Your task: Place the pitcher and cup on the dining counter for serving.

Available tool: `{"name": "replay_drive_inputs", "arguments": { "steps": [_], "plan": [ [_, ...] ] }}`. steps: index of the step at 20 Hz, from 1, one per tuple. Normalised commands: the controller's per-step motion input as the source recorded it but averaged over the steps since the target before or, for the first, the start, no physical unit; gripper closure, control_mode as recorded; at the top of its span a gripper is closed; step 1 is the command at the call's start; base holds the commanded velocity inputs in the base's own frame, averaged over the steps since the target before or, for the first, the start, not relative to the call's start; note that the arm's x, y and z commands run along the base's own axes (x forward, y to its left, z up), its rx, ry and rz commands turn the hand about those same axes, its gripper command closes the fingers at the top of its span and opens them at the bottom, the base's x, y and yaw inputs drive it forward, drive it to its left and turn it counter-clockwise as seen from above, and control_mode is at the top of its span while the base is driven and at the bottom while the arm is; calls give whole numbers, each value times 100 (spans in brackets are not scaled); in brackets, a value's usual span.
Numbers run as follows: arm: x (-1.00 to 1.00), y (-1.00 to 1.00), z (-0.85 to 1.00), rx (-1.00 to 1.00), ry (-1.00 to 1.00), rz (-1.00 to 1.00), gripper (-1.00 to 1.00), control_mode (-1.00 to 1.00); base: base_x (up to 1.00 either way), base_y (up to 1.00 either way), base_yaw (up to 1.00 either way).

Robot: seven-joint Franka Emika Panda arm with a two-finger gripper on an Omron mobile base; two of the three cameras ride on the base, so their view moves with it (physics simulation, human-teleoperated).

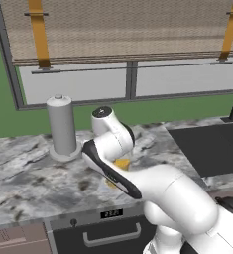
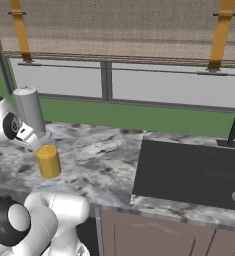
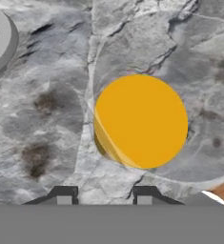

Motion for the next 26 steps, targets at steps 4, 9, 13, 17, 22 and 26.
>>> {"name": "replay_drive_inputs", "arguments": {
  "steps": [4, 9, 13, 17, 22, 26],
  "plan": [
    [-3, -22, -5, -17, -15, 0, 100, -100, 0, 0, 0],
    [-11, -7, 46, -23, -33, 2, 100, -100, 0, 0, 0],
    [-14, -32, 84, -14, -25, 12, 100, -100, 0, 0, 0],
    [-39, -84, 91, -1, -18, 18, 100, -100, 0, 0, 0],
    [-58, -100, 68, 13, -13, 21, 100, -100, 0, 0, 0],
    [-28, -100, 5, 15, -3, 22, 100, -100, 0, 0, 0]
  ]
}}
